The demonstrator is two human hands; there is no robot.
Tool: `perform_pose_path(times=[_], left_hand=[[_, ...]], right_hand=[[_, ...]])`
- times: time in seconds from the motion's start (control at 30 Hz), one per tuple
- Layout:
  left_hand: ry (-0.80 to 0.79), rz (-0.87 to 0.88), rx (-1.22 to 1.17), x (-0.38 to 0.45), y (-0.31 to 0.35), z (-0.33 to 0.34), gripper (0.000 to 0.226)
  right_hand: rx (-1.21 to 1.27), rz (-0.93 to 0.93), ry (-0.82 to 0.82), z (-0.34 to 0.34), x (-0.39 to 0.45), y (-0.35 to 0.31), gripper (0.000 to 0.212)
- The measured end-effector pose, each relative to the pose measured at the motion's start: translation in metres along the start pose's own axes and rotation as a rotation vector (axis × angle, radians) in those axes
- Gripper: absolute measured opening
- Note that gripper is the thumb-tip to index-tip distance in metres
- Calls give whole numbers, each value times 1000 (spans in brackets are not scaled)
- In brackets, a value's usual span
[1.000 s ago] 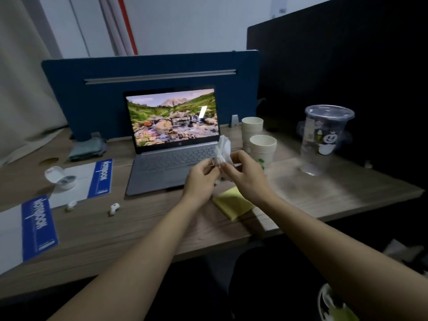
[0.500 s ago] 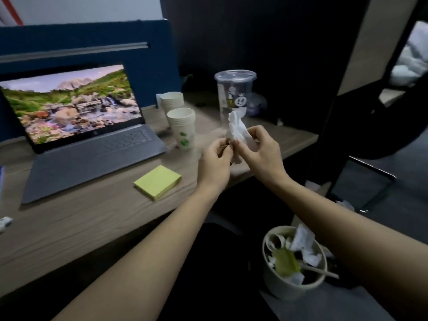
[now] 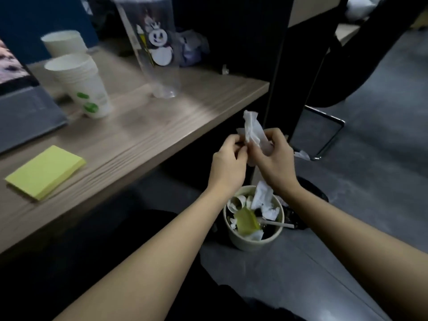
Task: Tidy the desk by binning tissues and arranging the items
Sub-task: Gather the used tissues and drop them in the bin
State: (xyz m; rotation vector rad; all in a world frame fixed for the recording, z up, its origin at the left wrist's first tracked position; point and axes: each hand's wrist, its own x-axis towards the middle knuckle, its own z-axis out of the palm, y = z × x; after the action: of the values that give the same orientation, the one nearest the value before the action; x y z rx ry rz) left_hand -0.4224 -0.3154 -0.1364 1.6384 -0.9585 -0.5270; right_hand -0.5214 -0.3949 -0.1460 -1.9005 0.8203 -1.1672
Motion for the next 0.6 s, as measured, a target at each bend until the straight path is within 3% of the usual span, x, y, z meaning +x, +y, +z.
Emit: perform_pose_path(times=[0.17,0.4,0.6], left_hand=[[-152,-262,24,1,-78,42,18],[-247,-558,-74,-12,-166,84,21],[-325,-692,-41,-20,-204,95,26]], right_hand=[[-96,169,-61,7,-37,77,25],[-303,413,-201,15,-81,173,29],[-330,560,-273,34,-98,221,22]])
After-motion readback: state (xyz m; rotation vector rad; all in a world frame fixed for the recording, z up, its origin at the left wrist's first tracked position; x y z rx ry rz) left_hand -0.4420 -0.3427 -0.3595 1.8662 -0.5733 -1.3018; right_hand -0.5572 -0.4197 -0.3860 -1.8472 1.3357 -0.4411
